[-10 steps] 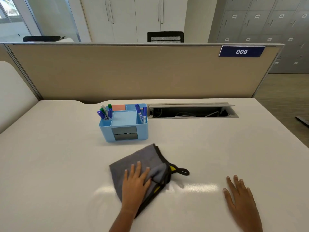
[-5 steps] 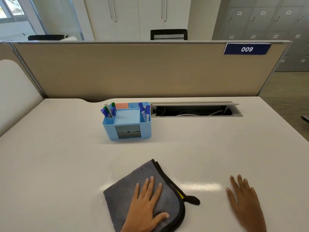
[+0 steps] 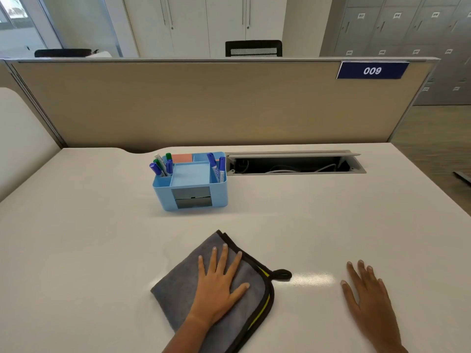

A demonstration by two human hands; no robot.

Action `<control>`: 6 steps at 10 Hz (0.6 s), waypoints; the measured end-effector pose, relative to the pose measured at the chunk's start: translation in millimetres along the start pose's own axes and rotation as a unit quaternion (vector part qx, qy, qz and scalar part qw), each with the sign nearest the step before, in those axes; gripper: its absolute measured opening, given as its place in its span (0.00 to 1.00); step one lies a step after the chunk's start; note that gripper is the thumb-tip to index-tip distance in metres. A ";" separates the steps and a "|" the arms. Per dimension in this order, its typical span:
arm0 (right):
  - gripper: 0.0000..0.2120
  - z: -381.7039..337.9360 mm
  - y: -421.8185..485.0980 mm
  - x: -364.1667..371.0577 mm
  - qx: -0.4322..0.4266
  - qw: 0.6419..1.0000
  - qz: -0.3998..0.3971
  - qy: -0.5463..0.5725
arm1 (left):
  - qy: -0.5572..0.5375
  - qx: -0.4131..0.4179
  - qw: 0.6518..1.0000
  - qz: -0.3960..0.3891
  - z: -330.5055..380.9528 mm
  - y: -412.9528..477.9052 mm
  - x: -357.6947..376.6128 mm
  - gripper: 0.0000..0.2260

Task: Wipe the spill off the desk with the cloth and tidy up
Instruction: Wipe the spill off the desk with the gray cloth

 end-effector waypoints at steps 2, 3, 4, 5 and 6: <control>0.34 0.3 0.8 2.1 0.000 1.000 0.001 0.004 | 0.080 0.163 0.983 0.022 -0.7 -17.3 1.7 0.47; 0.34 0.3 0.5 2.4 -0.002 1.000 0.005 0.002 | 0.048 0.127 0.991 0.002 7.7 -16.5 5.7 0.48; 0.35 1.0 0.5 1.9 -0.006 1.000 0.010 0.001 | 0.011 0.093 0.995 -0.025 9.5 -13.8 7.0 0.42; 0.34 1.7 0.9 3.3 -0.004 1.000 0.003 0.000 | -0.004 0.066 0.998 -0.002 7.7 -7.2 0.4 0.33; 0.35 3.4 0.8 4.5 0.002 1.000 0.000 -0.008 | -0.006 0.024 0.999 -0.020 7.5 6.1 -4.5 0.28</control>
Point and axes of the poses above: each hand's wrist, its own y-axis towards the middle knuckle, its own x-axis out of the palm, z = x × y, the point moved 6 cm from there along y, towards the middle knuckle, and after that the axes turned 7 degrees about -x, right-handed, at the moved point
